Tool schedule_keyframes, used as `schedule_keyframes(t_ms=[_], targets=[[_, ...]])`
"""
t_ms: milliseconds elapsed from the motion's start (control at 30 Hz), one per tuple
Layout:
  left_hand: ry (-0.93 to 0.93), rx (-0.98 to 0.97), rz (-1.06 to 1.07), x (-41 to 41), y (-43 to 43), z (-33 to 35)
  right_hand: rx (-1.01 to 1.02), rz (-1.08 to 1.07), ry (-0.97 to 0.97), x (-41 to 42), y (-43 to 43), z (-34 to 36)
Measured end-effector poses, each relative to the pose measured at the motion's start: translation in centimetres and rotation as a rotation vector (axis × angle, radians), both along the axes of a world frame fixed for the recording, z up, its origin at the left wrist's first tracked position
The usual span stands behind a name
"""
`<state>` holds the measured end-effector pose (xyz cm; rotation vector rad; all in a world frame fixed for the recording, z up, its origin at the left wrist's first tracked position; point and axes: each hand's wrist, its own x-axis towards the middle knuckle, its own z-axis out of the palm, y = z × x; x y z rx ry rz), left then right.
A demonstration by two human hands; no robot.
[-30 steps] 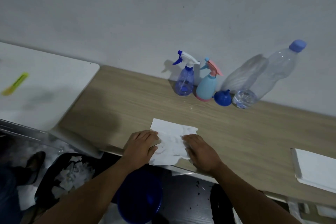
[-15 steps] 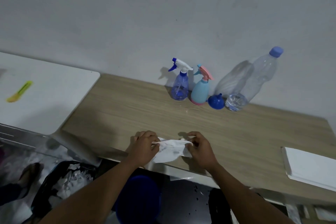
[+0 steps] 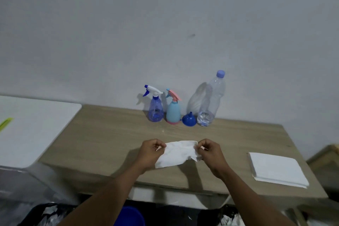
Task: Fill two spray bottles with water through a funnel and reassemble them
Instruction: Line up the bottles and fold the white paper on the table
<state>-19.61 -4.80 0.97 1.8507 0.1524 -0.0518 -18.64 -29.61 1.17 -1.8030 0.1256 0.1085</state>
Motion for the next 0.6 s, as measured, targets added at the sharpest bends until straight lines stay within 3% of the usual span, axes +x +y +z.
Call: schedule_keyframes(t_ms=[200, 300, 600], targets=[[0.144, -0.062, -0.186, -2.5, -8.5, 0.8, 0.07, -0.053, 0.087, -3.6, -9.8, 0.5], [0.199, 0.003, -0.217, -5.2, -13.3, -0.9, 0.02, -0.013, 0.167, -7.2, -15.5, -1.4], [0.493, 0.158, -0.173, -14.3, -24.7, -12.5, -0.127, -0.049, 0.527, -18.5, -26.4, -12.9]])
